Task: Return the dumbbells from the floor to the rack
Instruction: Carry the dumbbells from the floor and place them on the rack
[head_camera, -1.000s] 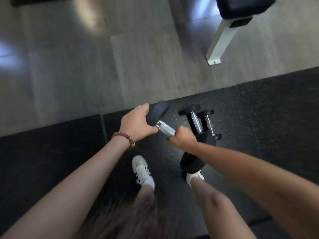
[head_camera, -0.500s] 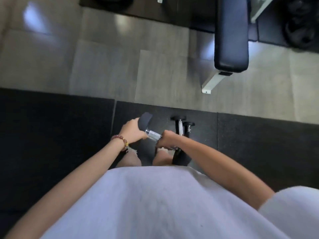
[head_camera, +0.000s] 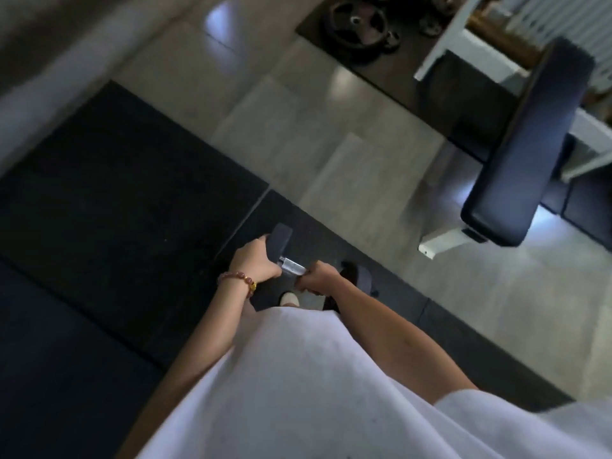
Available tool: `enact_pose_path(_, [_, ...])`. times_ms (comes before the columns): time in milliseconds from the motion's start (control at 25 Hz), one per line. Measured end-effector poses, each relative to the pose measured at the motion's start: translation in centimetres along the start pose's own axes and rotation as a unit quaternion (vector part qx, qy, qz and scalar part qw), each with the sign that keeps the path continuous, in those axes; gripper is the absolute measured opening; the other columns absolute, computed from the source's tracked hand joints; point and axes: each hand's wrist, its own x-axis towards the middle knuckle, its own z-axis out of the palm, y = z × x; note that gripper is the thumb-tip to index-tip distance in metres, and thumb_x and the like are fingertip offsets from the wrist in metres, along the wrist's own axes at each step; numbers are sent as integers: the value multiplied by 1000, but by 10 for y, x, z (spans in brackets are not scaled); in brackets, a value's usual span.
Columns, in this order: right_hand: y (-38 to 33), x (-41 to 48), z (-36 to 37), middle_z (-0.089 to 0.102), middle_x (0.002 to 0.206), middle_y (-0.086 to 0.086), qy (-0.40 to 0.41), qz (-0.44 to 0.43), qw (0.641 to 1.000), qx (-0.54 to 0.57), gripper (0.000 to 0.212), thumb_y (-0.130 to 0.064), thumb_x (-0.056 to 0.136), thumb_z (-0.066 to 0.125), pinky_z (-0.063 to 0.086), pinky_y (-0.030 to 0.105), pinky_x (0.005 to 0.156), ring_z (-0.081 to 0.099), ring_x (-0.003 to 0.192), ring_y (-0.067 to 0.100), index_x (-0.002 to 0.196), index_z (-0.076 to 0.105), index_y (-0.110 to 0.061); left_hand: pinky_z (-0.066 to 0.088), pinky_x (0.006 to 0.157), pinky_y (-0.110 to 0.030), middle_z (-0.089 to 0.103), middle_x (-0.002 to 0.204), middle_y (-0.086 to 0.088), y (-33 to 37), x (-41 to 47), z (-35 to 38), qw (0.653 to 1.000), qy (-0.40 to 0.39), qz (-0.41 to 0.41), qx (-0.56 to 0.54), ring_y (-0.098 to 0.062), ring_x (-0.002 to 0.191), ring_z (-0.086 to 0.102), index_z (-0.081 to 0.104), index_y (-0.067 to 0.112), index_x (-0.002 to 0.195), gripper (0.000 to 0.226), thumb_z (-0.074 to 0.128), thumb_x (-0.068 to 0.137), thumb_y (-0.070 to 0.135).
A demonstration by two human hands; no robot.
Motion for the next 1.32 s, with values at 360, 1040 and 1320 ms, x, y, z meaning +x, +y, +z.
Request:
enact_pose_path(360, [-40,-40,43,67,94,10,-28,-53,980,-192,36,-29,73,68,44,28,62,60,78,22,101,67,-7,42,102,-36,49,139,-11,-63,-92,19,975,80,-105,-180,-29,125,50,27,16,147,84,72,75,12])
enact_pose_path(1040, [-193,-181,356,61,71,6,-104,-230,896,-364,23,-27,75,67,44,27,58,57,61,16,82,62,-6,46,84,-32,65,111,-7,-347,-348,40,884,280,-224,-300,-26,104,61,56,14,118,42,61,77,4])
enact_pose_path(1320, [-284,-211,497,56,63,2,-143,-293,868,-375,27,-29,76,66,42,24,56,54,57,15,60,50,-16,45,74,-29,66,103,-9,-488,-436,2,837,295,-306,-343,-27,99,62,62,11,104,32,60,73,1])
